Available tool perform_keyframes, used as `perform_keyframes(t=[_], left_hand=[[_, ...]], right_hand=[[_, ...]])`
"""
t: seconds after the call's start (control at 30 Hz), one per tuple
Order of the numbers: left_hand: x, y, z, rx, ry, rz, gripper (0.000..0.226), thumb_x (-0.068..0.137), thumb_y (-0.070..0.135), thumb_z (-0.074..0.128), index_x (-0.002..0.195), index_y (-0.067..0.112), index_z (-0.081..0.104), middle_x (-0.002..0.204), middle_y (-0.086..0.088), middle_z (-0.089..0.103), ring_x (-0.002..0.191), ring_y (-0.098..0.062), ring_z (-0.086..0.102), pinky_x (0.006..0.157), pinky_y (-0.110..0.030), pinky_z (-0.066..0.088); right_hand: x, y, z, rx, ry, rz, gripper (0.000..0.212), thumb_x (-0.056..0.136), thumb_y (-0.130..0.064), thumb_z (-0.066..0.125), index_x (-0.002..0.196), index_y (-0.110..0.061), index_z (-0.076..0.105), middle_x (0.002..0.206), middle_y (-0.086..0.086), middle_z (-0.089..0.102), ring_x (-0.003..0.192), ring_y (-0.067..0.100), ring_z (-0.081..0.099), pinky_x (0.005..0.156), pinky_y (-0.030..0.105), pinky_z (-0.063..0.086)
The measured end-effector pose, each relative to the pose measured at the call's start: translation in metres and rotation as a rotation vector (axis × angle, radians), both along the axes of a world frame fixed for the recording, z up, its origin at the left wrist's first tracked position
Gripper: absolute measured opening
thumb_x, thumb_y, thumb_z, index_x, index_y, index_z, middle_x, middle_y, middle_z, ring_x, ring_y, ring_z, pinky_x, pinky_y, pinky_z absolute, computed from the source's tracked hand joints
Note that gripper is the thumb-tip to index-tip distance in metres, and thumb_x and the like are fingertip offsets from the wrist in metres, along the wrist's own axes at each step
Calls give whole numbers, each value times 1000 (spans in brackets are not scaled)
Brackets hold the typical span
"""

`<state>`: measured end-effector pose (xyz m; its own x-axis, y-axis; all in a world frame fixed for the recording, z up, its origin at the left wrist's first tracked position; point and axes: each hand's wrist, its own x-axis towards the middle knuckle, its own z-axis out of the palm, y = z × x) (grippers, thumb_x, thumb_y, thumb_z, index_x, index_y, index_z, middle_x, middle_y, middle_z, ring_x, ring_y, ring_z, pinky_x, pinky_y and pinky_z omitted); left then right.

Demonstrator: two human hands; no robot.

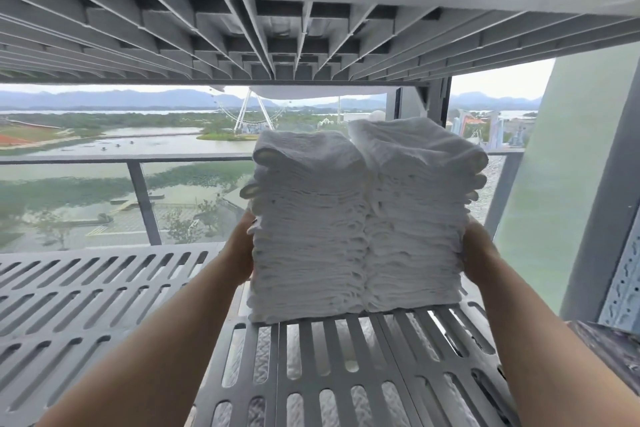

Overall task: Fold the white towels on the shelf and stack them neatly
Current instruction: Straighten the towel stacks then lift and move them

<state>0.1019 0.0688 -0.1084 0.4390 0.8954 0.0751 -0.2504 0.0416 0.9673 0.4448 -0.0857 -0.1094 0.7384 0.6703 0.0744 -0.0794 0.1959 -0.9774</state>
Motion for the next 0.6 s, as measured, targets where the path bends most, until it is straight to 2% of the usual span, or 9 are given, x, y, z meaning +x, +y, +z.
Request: perform_keyframes(t=[0.03, 0.1, 0.17, 0.27, 0.33, 0.37, 0.43, 0.5, 0.6], left_hand=[[1, 2, 2, 117, -10, -33, 33, 99, 44, 50, 91, 17, 68, 81, -3, 68, 69, -14, 67, 64, -29, 56], [-1, 6, 8, 207, -8, 88, 38, 103, 48, 40, 116, 23, 65, 125, -6, 65, 108, -21, 61, 95, -41, 46], [-3, 2, 20, 135, -15, 168, 45, 103, 59, 26, 114, 34, 62, 148, -6, 49, 127, -25, 49, 102, -44, 34], [-5, 1, 19, 154, -8, 177, 46, 102, 62, 23, 106, 39, 62, 144, 2, 51, 133, -23, 42, 101, -39, 31], [-4, -10, 14, 202, 17, 185, 40, 103, 60, 25, 108, 44, 61, 121, 22, 61, 121, -7, 54, 91, -28, 37], [-2, -13, 9, 219, 12, 173, 41, 103, 60, 25, 108, 45, 62, 112, 25, 64, 109, 1, 61, 85, -26, 41], [3, -18, -4, 173, -37, 113, 52, 102, 63, 25, 114, 35, 67, 111, 5, 74, 100, -8, 70, 86, -35, 50], [5, -21, -10, 97, -79, 72, 65, 100, 66, 25, 128, 22, 64, 120, -12, 72, 111, -26, 69, 98, -46, 50], [4, -21, -12, 48, -120, 38, 71, 100, 67, 25, 135, 16, 60, 125, -17, 68, 117, -34, 65, 101, -49, 49]], right_hand=[[1, -3, 4, -30, -122, -187, 37, 95, -30, 42, 112, -9, 68, 119, 23, 66, 109, 37, 61, 101, 48, 45], [-5, -15, 23, -17, -385, -645, 41, 92, -38, 35, 102, -14, 67, 108, 13, 66, 103, 30, 57, 92, 40, 41], [-30, -26, 47, 230, -758, -861, 33, 96, -32, 39, 109, -14, 63, 112, 11, 63, 109, 27, 55, 96, 37, 37], [-86, -18, 55, 500, -1281, -782, 41, 99, -31, 45, 133, -9, 53, 142, 10, 51, 137, 28, 42, 115, 45, 30], [-130, -4, 46, 466, -1520, -598, 52, 96, -34, 49, 141, -10, 44, 154, 13, 40, 147, 32, 29, 119, 51, 23], [-149, 5, 37, 424, -1604, -505, 58, 95, -36, 50, 145, -10, 39, 158, 15, 34, 149, 34, 24, 119, 55, 21], [-178, 24, 20, 366, -1709, -388, 65, 95, -39, 49, 151, -11, 31, 162, 17, 24, 152, 37, 15, 118, 61, 19], [-192, 42, 12, 327, -1728, -369, 69, 97, -42, 47, 155, -10, 28, 164, 18, 17, 152, 39, 10, 117, 63, 17], [-200, 62, 16, 252, -1720, -409, 72, 99, -47, 45, 157, -10, 23, 165, 19, 10, 152, 41, 5, 117, 65, 15]])
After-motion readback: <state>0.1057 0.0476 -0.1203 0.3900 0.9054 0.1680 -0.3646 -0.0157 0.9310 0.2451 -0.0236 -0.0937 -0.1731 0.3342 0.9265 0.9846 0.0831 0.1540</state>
